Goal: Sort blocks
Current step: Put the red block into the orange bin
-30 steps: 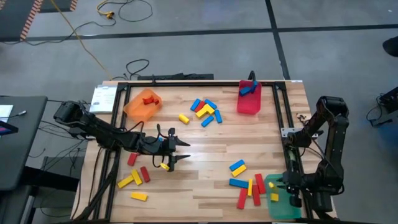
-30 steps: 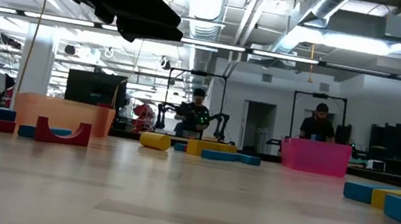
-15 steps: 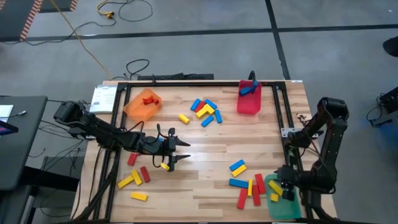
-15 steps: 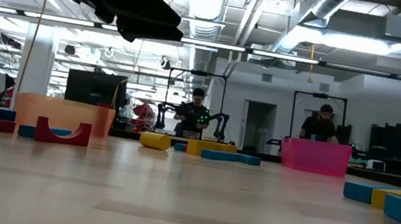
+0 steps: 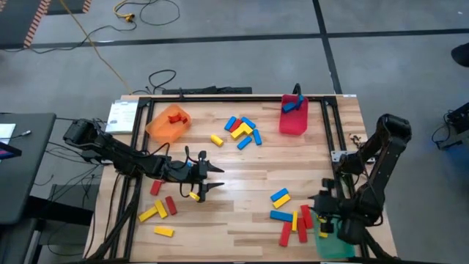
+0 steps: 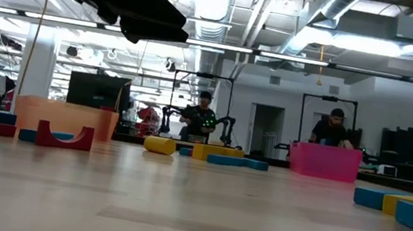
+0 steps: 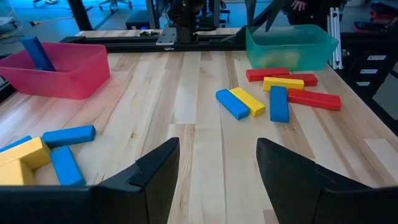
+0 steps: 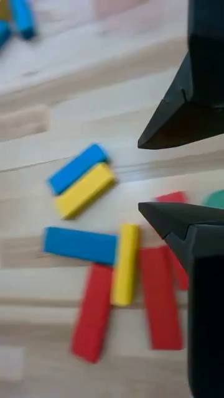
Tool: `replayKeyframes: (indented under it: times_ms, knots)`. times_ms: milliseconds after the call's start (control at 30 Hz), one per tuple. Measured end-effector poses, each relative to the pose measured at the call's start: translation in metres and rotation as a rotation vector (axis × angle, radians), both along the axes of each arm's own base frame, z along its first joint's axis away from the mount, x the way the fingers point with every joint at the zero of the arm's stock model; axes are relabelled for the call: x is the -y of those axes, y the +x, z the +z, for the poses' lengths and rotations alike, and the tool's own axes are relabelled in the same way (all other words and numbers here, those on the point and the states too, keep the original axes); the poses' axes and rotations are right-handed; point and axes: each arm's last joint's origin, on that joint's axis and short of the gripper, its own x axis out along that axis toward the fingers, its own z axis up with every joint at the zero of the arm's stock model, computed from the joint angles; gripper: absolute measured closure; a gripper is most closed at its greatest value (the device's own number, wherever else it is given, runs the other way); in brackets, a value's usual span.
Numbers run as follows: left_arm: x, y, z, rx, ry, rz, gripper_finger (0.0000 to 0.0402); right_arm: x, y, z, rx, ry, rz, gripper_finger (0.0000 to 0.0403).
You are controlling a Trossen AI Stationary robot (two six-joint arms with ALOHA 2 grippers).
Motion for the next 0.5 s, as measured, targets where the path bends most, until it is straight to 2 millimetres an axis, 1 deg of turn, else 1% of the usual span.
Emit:
replayKeyframes:
  times_ms: [167,300,400,500]
  knots:
    - [0.000,-0.001,-0.003,-0.028,0.004,-0.002,0.0191,-0.001,0.032,0.011,0.063,-0.012,0.097,0.0242]
    - [0.001,-0.002,-0.006,-0.065,0.010,-0.004,0.0191,0.000,0.060,0.018,0.155,-0.026,0.186,0.0242]
    - [0.003,-0.004,-0.009,-0.092,0.018,-0.014,0.0191,0.005,0.080,0.026,0.230,-0.052,0.246,0.0242]
    - [0.005,-0.006,-0.013,-0.134,0.032,-0.025,0.0191,0.014,0.099,0.032,0.281,-0.085,0.294,0.0242]
